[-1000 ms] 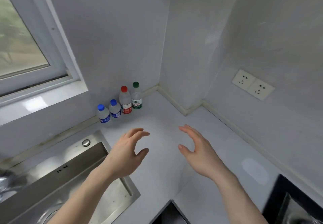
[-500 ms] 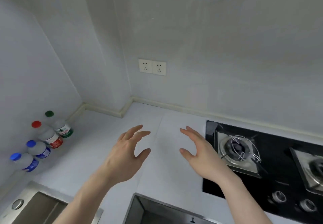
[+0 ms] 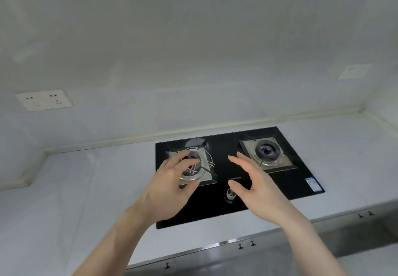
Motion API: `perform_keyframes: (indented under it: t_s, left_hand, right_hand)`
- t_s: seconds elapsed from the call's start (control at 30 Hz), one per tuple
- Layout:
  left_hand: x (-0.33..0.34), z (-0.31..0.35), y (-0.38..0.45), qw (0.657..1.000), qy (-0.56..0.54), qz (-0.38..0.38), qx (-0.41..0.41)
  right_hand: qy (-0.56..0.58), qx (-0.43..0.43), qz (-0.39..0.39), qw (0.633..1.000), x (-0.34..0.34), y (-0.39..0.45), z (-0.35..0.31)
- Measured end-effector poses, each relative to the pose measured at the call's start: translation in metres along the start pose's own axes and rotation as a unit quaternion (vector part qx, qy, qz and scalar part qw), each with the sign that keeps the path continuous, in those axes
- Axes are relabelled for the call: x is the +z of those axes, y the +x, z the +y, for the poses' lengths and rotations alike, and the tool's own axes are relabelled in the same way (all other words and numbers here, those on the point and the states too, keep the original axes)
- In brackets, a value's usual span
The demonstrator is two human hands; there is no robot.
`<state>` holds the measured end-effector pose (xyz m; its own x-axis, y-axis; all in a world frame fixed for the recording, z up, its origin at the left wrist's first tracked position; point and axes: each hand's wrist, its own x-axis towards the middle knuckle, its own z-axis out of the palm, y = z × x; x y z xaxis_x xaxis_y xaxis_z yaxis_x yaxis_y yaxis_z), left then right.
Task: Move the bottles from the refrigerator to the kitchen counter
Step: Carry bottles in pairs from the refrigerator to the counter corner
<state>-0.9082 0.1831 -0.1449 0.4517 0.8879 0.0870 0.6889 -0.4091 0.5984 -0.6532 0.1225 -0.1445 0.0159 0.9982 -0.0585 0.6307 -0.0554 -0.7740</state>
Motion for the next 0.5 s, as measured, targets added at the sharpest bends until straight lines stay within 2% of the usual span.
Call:
perform_keyframes:
  t_s: [0.23, 0.5]
  left_hand:
    - [0.075, 0.085, 0.067, 0.983, 0.02, -0.125, 0.131]
    - [0.153, 0.196, 0.12, 0.917, -0.015, -0.254, 0.307]
  right_hand:
    - [0.01, 0.099, 0.148, 0.984, -0.08, -0.079, 0.069]
    - [-0.02, 0.248, 0.314, 0.916, -0.125, -0.183, 0.105]
